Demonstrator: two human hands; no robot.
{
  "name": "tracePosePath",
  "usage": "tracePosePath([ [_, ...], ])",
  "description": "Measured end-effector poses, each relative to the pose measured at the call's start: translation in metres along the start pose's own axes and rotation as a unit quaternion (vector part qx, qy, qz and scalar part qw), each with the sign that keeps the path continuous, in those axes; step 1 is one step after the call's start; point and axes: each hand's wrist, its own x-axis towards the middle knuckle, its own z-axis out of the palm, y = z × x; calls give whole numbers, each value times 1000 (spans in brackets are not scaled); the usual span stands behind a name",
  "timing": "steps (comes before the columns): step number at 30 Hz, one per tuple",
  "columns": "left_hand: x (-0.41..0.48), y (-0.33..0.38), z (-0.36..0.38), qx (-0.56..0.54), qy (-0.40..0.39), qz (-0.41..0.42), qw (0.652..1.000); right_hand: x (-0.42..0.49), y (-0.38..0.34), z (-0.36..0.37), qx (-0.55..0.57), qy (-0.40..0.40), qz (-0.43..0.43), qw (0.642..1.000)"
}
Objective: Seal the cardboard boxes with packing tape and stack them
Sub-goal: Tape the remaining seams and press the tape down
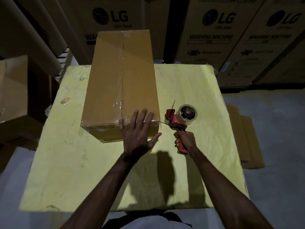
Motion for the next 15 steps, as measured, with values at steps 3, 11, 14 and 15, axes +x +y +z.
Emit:
tracePosePath([
  [3, 0, -5, -8, 5, -18, 14, 1000, 0, 3, 2, -24, 20, -16, 999],
  [11, -6, -33, -22, 10, -37, 43, 998, -13, 10, -19, -235, 87, -90, 964],
  [14, -8, -39, -30, -18, -34, 32, 999, -37, 12, -17, -270, 200, -155, 929],
  [15, -9, -41, -34, -36, -37, 31, 998, -52, 8, -12, -245, 227, -198, 921],
])
